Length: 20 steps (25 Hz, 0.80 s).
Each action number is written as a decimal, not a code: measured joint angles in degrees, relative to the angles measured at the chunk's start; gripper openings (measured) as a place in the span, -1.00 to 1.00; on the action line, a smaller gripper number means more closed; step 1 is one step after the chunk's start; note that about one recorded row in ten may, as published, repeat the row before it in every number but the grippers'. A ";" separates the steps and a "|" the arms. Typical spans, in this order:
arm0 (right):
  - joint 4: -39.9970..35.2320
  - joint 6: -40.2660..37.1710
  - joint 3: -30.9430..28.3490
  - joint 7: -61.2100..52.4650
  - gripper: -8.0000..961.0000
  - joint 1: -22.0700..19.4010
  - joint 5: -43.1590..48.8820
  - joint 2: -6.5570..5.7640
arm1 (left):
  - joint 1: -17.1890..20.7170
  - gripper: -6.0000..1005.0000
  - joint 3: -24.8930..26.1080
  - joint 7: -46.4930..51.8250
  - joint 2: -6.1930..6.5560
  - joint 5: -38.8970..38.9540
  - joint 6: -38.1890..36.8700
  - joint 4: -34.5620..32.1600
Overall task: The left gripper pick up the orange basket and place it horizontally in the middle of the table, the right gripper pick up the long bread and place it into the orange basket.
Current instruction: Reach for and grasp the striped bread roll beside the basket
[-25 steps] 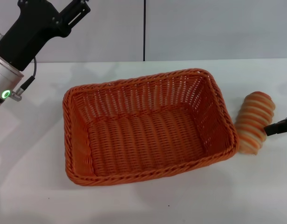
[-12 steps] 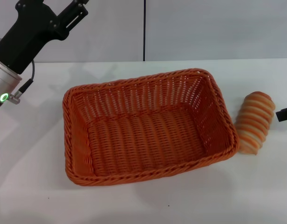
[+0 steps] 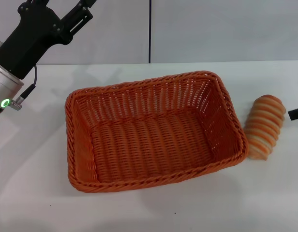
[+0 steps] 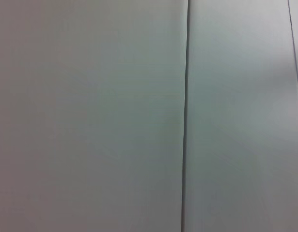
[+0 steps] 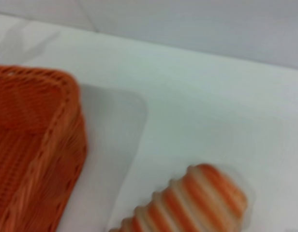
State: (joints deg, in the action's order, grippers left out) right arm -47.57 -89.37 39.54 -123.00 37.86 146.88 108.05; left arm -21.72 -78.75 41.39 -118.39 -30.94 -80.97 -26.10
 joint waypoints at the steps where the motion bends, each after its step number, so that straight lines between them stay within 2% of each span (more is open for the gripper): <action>1: 0.00 0.51 0.00 -0.03 0.17 0.06 0.00 0.11 | 0.00 0.69 0.00 0.00 0.00 0.00 0.00 0.00; 4: -0.09 1.24 0.01 0.18 0.41 0.42 0.00 0.49 | 0.01 0.69 -0.01 0.01 0.00 0.00 -0.02 0.00; 10: -1.32 1.73 0.01 0.94 0.44 0.71 -0.10 1.21 | -0.03 0.69 -0.08 0.08 0.00 0.00 -0.04 0.00; 14: -2.91 3.42 0.72 1.31 0.47 0.71 0.43 2.52 | 0.08 0.69 -0.05 0.10 0.00 0.00 -0.07 0.00; 17: -3.18 4.39 1.89 1.41 0.66 0.60 0.47 3.02 | 0.17 0.69 0.11 0.10 0.00 0.00 -0.07 0.05; 20: -2.90 6.42 4.26 1.43 0.63 0.59 0.49 3.64 | 0.18 0.69 0.14 0.10 0.00 0.00 0.00 0.06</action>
State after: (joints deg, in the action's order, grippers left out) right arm -50.47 -82.94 43.80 -121.57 38.44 147.37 111.70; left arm -21.53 -78.61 41.49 -118.39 -30.94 -80.97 -26.03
